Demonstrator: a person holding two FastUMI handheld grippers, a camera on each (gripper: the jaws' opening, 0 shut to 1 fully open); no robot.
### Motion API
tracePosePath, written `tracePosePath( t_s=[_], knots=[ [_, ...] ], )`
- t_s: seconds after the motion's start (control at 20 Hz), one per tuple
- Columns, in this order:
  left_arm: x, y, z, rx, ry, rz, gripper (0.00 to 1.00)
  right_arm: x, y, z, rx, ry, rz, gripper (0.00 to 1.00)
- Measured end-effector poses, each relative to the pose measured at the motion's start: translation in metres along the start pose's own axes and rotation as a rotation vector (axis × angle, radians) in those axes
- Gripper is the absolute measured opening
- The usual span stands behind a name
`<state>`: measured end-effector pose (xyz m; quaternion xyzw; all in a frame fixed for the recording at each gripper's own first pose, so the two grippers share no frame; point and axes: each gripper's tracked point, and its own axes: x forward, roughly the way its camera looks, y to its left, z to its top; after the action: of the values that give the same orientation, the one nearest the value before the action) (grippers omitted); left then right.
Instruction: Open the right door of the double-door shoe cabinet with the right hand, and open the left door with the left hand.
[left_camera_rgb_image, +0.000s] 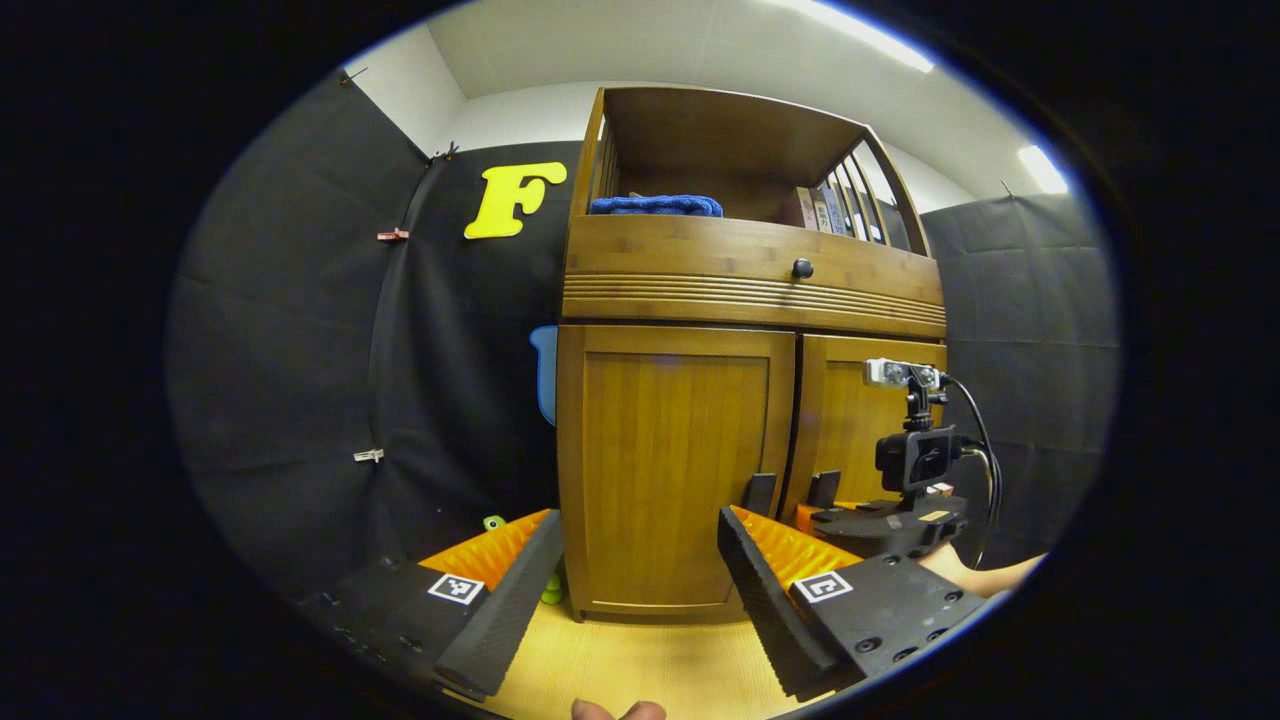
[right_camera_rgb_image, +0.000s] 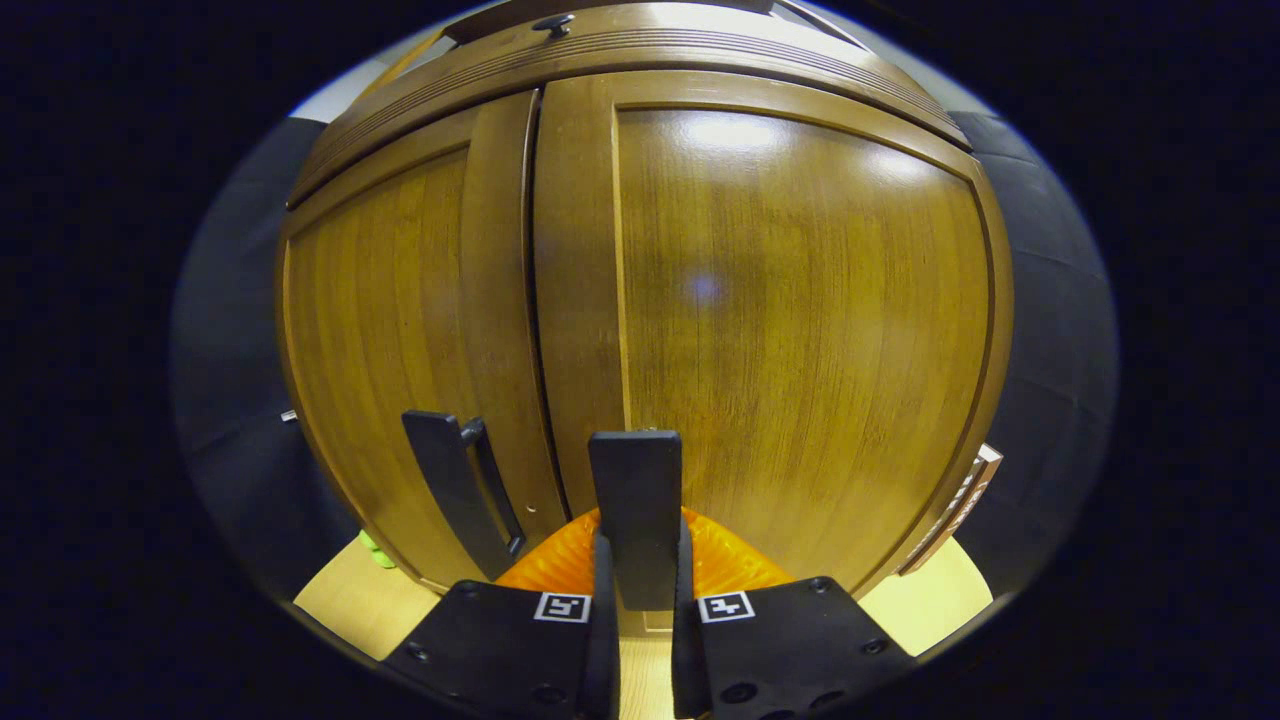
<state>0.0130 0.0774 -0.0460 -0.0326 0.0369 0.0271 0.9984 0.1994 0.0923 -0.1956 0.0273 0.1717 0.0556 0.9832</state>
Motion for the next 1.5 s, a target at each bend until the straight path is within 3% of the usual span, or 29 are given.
tracePosePath(
  t_s=[0.35,0.85,1.3,1.5],
  knots=[
    [-0.015,-0.009,0.009,-0.011,-0.015,0.015,0.96,-0.072,-0.019,-0.010,0.027,-0.016,0.043,0.24],
    [-0.044,-0.040,0.011,-0.015,-0.025,0.026,0.96,-0.161,-0.084,-0.021,0.053,-0.025,0.021,0.23],
    [-0.049,-0.100,0.011,-0.018,-0.020,-0.006,0.96,-0.205,-0.157,-0.023,0.086,-0.016,0.016,0.23],
    [-0.048,-0.119,0.011,-0.025,-0.013,0.000,0.96,-0.217,-0.191,-0.011,0.035,-0.038,-0.004,0.22]
  ],
)
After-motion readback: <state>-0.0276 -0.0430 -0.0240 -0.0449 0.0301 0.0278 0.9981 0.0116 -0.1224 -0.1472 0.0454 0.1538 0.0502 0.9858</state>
